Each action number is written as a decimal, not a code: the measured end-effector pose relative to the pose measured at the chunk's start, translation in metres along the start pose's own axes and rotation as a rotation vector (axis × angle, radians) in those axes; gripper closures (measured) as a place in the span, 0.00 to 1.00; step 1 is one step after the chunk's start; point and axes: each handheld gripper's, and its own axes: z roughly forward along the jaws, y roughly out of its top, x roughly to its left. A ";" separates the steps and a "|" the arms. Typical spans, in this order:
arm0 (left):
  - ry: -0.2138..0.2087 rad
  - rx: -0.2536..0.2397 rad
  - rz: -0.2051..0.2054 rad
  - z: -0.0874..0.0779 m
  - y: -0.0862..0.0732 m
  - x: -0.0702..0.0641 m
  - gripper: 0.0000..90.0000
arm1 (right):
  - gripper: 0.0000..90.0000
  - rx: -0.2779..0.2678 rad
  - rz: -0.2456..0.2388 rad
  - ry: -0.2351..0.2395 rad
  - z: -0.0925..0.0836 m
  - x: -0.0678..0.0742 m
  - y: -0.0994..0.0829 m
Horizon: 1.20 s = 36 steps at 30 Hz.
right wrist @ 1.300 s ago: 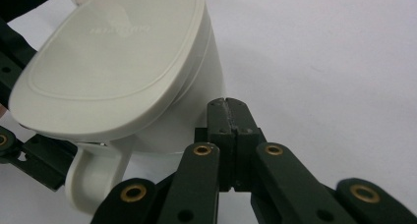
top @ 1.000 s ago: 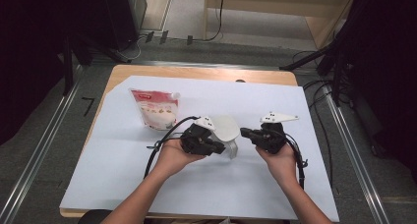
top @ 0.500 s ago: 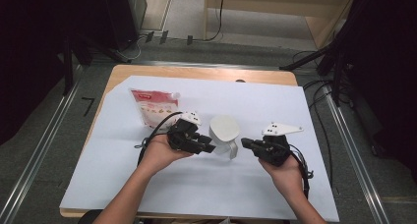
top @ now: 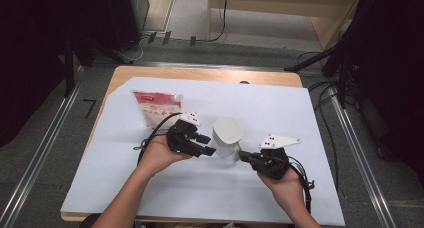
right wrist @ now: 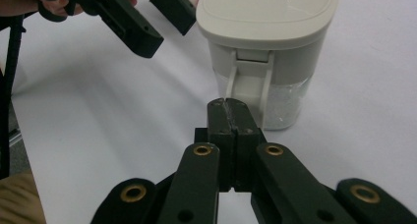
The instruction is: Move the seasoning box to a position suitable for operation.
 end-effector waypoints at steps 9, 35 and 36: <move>0.010 -0.007 -0.015 -0.004 -0.002 0.005 0.49 | 1.00 0.034 -0.014 0.025 0.014 0.009 -0.004; 0.020 -0.017 -0.024 -0.010 -0.003 0.008 0.47 | 1.00 0.061 0.007 0.012 0.035 0.005 -0.012; 0.020 -0.017 -0.025 -0.010 -0.003 0.008 0.47 | 1.00 0.061 0.009 0.010 0.035 0.004 -0.012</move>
